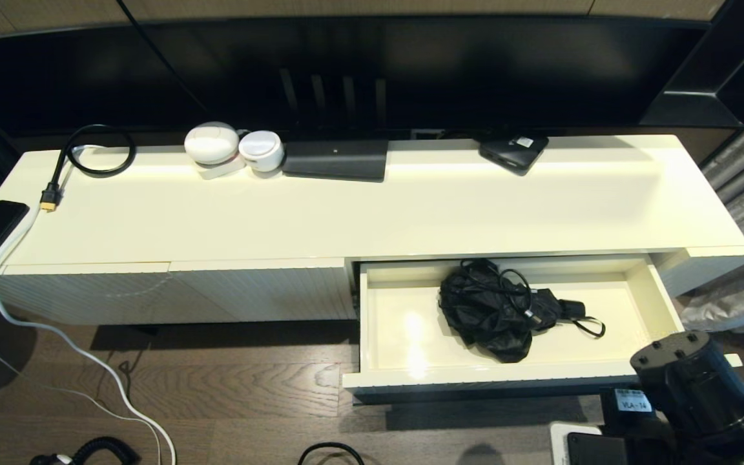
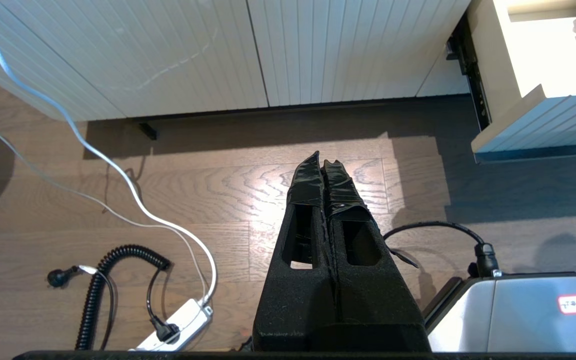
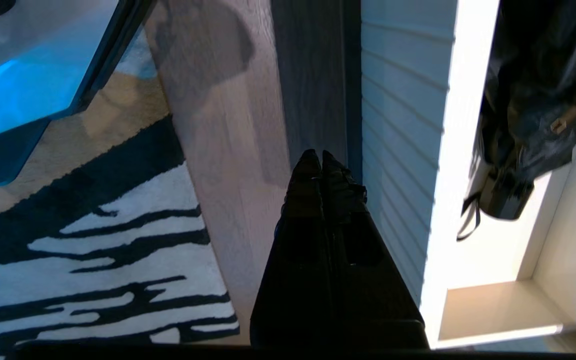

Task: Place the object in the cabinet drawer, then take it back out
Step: Close the drawer

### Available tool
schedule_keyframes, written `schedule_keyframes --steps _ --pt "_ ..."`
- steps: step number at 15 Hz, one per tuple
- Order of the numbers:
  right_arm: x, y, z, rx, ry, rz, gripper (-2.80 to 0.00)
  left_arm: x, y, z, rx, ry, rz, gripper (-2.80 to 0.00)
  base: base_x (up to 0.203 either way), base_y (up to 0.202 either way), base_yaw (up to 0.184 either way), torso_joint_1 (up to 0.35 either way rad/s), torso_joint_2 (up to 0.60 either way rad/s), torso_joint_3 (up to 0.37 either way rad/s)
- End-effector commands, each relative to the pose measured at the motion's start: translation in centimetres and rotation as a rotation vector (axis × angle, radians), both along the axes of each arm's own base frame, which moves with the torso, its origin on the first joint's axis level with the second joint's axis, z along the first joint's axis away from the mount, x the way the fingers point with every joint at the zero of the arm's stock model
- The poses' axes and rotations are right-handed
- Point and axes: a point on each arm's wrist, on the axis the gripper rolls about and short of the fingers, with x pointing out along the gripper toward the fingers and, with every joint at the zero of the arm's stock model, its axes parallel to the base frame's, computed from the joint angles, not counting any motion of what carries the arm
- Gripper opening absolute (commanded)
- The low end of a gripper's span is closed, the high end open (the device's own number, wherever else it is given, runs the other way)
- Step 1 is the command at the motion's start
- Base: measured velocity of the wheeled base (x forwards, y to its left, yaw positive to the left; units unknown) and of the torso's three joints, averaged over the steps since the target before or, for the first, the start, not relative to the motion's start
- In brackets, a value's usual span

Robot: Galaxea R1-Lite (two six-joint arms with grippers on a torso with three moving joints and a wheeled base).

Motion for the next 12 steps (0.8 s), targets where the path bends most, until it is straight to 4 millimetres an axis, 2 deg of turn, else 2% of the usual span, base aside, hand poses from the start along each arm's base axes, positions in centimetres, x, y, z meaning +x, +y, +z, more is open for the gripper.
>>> schedule_keyframes --steps 1,5,12 --pt "1.4 1.0 -2.1 -0.026 0.025 0.009 -2.80 0.0 0.0 0.0 0.001 0.000 0.000 -2.80 0.000 0.000 0.000 0.000 0.00 0.000" --pt "1.9 1.7 -4.3 -0.010 -0.021 0.025 -2.80 0.0 0.0 0.0 0.001 0.000 0.001 -2.80 0.000 0.000 0.000 0.000 0.00 0.000" --pt "3.8 2.0 -3.7 0.002 -0.222 -0.027 -2.80 0.0 0.0 0.0 0.001 0.000 -0.001 -2.80 0.000 0.000 0.000 0.000 0.00 0.000"
